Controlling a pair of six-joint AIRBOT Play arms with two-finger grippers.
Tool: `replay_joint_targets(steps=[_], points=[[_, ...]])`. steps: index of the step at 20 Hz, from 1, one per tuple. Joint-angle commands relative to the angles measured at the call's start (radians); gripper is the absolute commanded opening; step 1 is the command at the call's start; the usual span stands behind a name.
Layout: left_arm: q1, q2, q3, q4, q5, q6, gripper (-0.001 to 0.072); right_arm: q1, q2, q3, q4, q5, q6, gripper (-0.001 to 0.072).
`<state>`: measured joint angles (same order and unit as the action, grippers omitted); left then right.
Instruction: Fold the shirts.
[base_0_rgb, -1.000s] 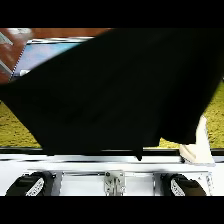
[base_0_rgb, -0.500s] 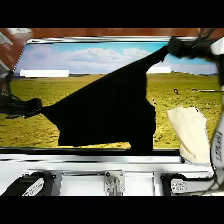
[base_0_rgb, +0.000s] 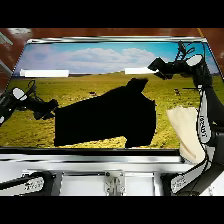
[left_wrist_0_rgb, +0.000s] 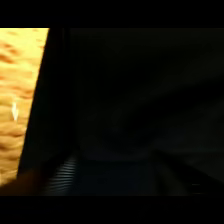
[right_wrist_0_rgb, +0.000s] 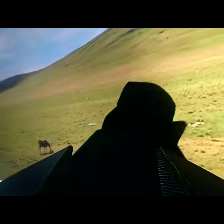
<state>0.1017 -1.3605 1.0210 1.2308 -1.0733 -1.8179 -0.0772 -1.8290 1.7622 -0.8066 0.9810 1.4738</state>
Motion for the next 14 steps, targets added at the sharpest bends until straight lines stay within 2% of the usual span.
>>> replay_joint_targets(steps=[1, 4, 6, 8, 10, 12, 14], points=[[0.037, -0.044, 0.030, -0.075, -0.078, 0.092, 0.0659, -0.011, 0.023, 0.000, 0.109, 0.105, -0.024, 0.0644], [0.152, -0.021, 0.065, -0.014, -0.339, 0.248, 0.0658, -0.077, 0.107, 0.000, -0.017, 0.301, -0.068, 0.0644], [0.246, 0.032, 0.030, 0.034, -0.439, 0.315, 0.0657, -0.154, 0.145, 0.000, -0.148, 0.515, -0.064, 0.0644], [0.351, 0.120, -0.091, 0.024, -0.430, 0.354, 0.0656, -0.232, 0.153, -0.014, -0.230, 0.716, -0.065, 0.0644], [0.449, 0.192, -0.259, -0.042, -0.373, 0.401, 0.0656, -0.293, 0.154, -0.055, -0.235, 0.821, -0.062, 0.0643], [0.523, 0.202, -0.389, -0.165, -0.336, 0.490, 0.0656, -0.317, 0.154, -0.084, -0.234, 0.830, -0.042, 0.0643], [0.544, 0.189, -0.465, -0.234, -0.261, 0.517, 0.0657, -0.309, 0.154, -0.090, -0.234, 0.797, -0.041, 0.0643]])
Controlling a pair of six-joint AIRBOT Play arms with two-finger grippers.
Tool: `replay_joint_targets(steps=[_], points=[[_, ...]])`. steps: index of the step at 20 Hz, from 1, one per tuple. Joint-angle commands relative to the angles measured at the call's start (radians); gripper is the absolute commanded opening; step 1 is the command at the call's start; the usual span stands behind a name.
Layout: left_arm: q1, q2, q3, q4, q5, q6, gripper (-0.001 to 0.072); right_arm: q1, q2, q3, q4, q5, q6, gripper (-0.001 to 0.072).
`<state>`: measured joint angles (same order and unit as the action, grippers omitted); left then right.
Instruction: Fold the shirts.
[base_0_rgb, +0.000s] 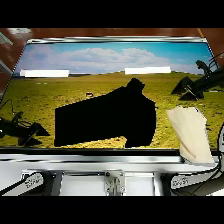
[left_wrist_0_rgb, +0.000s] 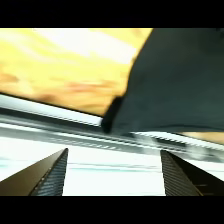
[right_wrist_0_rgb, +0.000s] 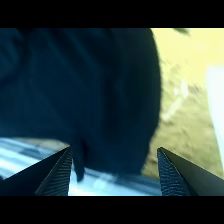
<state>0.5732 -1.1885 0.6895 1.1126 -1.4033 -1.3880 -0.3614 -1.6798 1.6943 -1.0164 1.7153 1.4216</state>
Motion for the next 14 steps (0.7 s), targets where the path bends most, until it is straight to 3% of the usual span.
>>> replay_joint_targets(steps=[1, 10, 11, 14], points=[[0.066, 0.007, -0.158, -0.132, 0.101, 0.091, 0.0657, -0.015, 0.005, -0.022, -0.021, 0.040, 0.011, 0.0643], [-0.043, -0.132, -0.180, -0.220, 0.208, 0.106, 0.0648, 0.004, 0.004, -0.022, -0.014, -0.025, 0.002, 0.0643], [-0.054, -0.138, -0.180, -0.223, 0.217, 0.105, 0.0548, 0.004, 0.004, -0.022, -0.014, -0.025, 0.003, 0.0643], [-0.086, -0.141, -0.179, -0.224, 0.235, 0.101, 0.0145, 0.004, 0.004, -0.022, -0.043, -0.019, 0.007, 0.0643]])
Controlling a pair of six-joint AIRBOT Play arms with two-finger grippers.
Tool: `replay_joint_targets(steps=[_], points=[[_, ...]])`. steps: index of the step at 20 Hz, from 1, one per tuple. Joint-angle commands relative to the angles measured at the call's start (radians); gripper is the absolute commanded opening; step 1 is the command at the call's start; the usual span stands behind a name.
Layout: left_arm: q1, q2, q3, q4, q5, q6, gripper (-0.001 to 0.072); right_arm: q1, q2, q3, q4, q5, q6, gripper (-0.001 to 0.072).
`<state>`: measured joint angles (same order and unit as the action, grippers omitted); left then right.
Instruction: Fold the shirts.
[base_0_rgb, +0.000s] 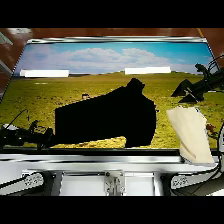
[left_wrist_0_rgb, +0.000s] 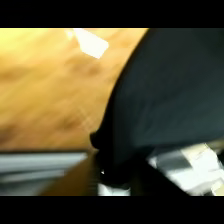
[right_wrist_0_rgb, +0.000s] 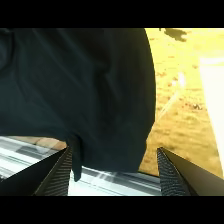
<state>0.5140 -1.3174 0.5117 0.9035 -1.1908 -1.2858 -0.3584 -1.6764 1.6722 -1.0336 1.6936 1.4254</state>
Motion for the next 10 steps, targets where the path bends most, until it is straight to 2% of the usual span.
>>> replay_joint_targets(steps=[1, 2, 4, 6, 8, 10], points=[[-0.028, -0.011, -0.001, -0.014, 0.021, -0.001, 0.0096, 0.007, 0.000, -0.007, -0.085, 0.009, 0.003, 0.0643], [-0.027, -0.010, -0.001, -0.014, 0.019, 0.000, 0.0038, 0.014, 0.000, -0.028, -0.153, 0.032, 0.000, 0.0644], [-0.027, -0.002, 0.000, -0.014, 0.020, 0.000, 0.0038, 0.026, 0.000, -0.127, -0.198, 0.047, -0.016, 0.0644], [-0.027, 0.010, 0.003, -0.014, 0.013, 0.021, 0.0038, 0.031, 0.000, -0.274, -0.074, -0.019, -0.022, 0.0644], [-0.027, 0.022, 0.021, -0.013, -0.011, 0.045, 0.0038, 0.050, 0.000, -0.416, 0.034, -0.163, -0.036, 0.0644], [-0.027, 0.027, 0.044, -0.013, -0.027, 0.044, 0.0037, 0.082, -0.004, -0.493, 0.030, -0.249, -0.046, 0.0642]])
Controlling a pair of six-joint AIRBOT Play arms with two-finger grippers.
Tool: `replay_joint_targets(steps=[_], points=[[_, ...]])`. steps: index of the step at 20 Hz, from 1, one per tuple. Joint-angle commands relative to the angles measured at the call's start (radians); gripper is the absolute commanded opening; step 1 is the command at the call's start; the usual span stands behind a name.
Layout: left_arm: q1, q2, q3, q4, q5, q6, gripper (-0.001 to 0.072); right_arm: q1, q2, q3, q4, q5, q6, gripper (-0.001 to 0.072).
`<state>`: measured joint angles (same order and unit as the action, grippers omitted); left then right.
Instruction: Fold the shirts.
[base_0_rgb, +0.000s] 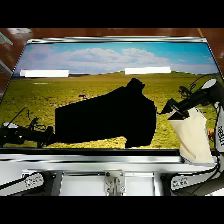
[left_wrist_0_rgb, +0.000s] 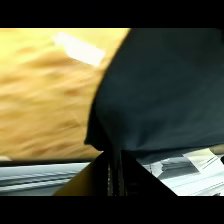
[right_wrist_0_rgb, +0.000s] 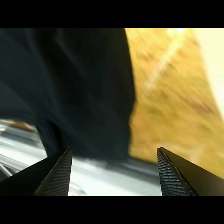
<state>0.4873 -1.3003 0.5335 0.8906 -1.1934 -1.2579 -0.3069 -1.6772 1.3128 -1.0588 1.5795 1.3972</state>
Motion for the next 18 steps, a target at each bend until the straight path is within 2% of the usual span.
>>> replay_joint_targets(steps=[1, 6, 7, 8, 9, 10, 14, 16, 18], points=[[0.000, 0.012, 0.034, -0.001, -0.030, 0.016, 0.0038, 0.047, -0.011, -0.154, 0.051, -0.153, -0.027, 0.0642], [0.000, 0.013, 0.085, -0.001, -0.061, 0.016, 0.0037, 0.128, -0.085, -0.181, 0.027, -0.182, -0.010, 0.0639], [-0.001, 0.013, 0.096, -0.001, -0.068, 0.016, 0.0037, 0.146, -0.092, -0.181, 0.029, -0.190, -0.009, 0.0501], [-0.001, 0.013, 0.109, -0.001, -0.074, 0.016, 0.0037, 0.162, -0.093, -0.180, 0.026, -0.202, 0.000, 0.0258], [0.000, 0.014, 0.126, -0.001, -0.080, 0.016, 0.0037, 0.173, -0.089, -0.177, 0.029, -0.201, 0.000, 0.0084], [-0.001, 0.017, 0.151, -0.001, -0.086, 0.016, 0.0036, 0.180, -0.074, -0.170, 0.028, -0.205, -0.010, 0.0057], [-0.016, 0.084, 0.397, 0.011, -0.188, 0.020, 0.0034, 0.183, 0.113, -0.035, 0.031, -0.242, -0.091, 0.0056], [-0.037, 0.164, 0.615, 0.016, -0.151, 0.050, 0.0035, 0.183, 0.254, 0.126, 0.032, -0.304, -0.162, 0.0056], [-0.059, 0.241, 0.883, 0.014, -0.079, 0.060, 0.0036, 0.183, 0.387, 0.315, 0.032, -0.427, -0.165, 0.0056]])
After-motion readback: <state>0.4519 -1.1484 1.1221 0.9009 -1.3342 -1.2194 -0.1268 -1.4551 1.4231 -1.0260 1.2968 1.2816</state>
